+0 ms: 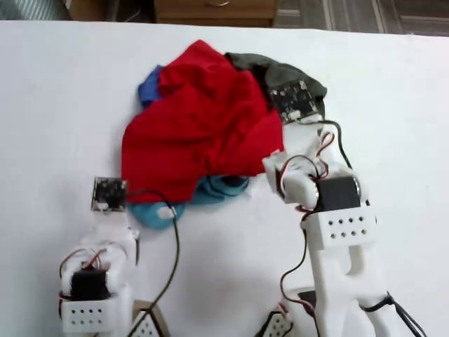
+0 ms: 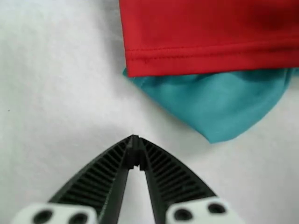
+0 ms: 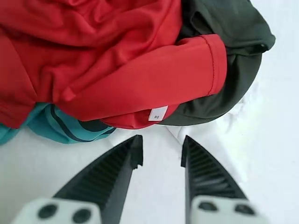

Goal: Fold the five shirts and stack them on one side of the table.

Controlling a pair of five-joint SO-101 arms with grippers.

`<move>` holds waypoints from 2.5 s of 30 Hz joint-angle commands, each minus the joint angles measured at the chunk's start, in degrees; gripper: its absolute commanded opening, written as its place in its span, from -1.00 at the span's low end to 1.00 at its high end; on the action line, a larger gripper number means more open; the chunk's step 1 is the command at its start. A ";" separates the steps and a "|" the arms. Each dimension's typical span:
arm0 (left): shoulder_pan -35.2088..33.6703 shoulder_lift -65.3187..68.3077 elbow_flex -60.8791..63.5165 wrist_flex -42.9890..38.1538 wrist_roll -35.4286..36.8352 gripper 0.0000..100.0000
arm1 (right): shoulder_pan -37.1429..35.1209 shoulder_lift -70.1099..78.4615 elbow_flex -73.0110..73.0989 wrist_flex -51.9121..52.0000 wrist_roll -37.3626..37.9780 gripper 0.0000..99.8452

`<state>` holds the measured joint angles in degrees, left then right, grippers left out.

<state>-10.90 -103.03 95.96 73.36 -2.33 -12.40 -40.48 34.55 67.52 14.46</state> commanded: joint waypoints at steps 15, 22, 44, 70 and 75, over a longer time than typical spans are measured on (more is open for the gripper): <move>-16.53 -1.49 -1.45 -18.55 -29.10 -0.95 | 0.57 0.22 3.69 -0.04 -0.35 -0.70; -17.49 -1.49 -0.92 -23.38 -40.09 -0.94 | 0.57 -0.13 3.96 -0.04 -0.35 -0.70; -6.86 14.24 -20.88 -25.32 -20.48 -0.73 | 5.76 -0.31 3.69 0.40 0.09 -0.70; 18.11 114.02 -103.87 -1.32 3.52 -0.37 | 30.46 -0.40 -3.43 15.52 0.70 -0.31; 21.63 128.00 -118.02 3.87 3.52 -0.37 | 34.51 -0.40 -9.85 22.02 7.82 -0.31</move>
<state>8.70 19.52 -12.88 74.59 0.75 19.60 -40.48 29.45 86.15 19.30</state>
